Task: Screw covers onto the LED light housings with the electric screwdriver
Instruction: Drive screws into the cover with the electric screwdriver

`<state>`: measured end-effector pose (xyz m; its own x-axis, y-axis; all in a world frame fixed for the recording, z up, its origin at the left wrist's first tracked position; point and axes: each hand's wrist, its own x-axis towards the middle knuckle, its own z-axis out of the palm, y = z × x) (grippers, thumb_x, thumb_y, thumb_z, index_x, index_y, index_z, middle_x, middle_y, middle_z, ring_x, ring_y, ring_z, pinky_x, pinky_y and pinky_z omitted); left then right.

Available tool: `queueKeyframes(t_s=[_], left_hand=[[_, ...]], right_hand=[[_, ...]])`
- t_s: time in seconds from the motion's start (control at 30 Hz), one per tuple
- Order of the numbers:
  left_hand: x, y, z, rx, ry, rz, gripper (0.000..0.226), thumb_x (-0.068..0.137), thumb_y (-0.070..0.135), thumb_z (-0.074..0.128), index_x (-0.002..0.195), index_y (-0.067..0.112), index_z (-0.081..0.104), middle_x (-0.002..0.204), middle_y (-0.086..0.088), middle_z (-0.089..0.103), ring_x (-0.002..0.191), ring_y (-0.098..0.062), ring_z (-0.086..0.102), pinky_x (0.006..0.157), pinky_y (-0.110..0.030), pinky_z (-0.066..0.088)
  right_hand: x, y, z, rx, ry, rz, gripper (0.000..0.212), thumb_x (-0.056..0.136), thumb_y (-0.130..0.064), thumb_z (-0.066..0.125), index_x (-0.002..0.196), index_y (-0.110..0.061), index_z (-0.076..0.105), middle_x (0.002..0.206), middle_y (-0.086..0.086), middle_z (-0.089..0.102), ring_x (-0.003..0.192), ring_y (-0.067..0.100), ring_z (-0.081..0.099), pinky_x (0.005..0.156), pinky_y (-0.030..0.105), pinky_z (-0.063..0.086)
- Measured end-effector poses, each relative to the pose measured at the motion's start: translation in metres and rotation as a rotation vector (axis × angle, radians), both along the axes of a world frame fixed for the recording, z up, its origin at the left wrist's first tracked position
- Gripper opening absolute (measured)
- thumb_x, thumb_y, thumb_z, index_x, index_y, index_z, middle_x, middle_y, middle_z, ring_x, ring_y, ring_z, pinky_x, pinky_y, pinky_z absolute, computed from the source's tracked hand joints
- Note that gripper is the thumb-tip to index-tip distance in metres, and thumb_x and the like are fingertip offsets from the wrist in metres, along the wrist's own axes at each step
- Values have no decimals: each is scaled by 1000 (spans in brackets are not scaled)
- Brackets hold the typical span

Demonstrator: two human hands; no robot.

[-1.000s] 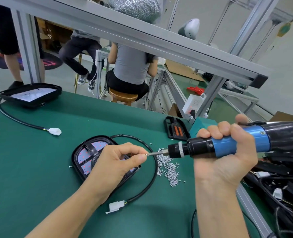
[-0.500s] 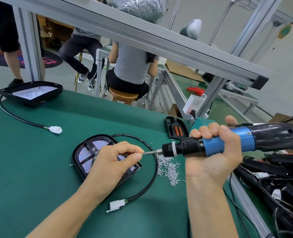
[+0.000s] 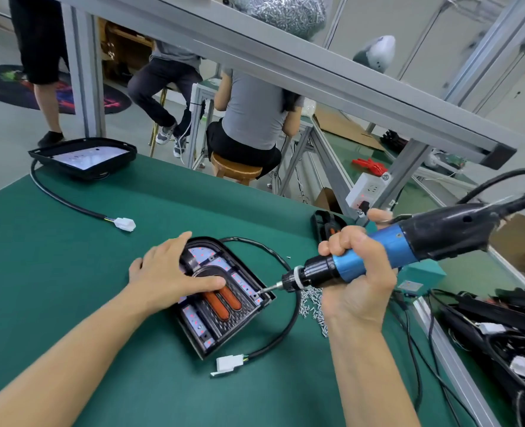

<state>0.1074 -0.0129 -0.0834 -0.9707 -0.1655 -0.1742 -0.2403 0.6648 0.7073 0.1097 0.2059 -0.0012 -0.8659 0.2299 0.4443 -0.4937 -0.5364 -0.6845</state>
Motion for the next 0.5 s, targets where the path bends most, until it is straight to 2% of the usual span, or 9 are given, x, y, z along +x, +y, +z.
queueKeyframes(t_s=[0.1, 0.23, 0.5], left_hand=[[-8, 2, -1, -40, -7, -8, 135, 25, 87, 50, 147, 37, 21, 151, 5, 31, 139, -19, 27, 112, -43, 20], [-14, 6, 2, -76, -10, 13, 127, 30, 81, 56, 146, 36, 27, 147, 2, 32, 135, -23, 31, 106, -41, 25], [-14, 10, -5, -55, 5, 42, 126, 32, 78, 58, 146, 35, 26, 145, 3, 30, 133, -22, 25, 105, -41, 23]], right_hand=[[-6, -1, -5, 35, -7, -13, 31, 72, 2, 49, 97, -17, 52, 57, -1, 45, 50, 15, 45, 55, 26, 43], [-12, -2, -10, 59, -15, -12, 32, 73, 3, 49, 98, -17, 53, 58, -2, 47, 50, 14, 45, 55, 28, 43], [-14, 0, -15, 110, -57, -56, 31, 73, 2, 51, 97, -18, 53, 59, 1, 45, 49, 16, 45, 57, 29, 42]])
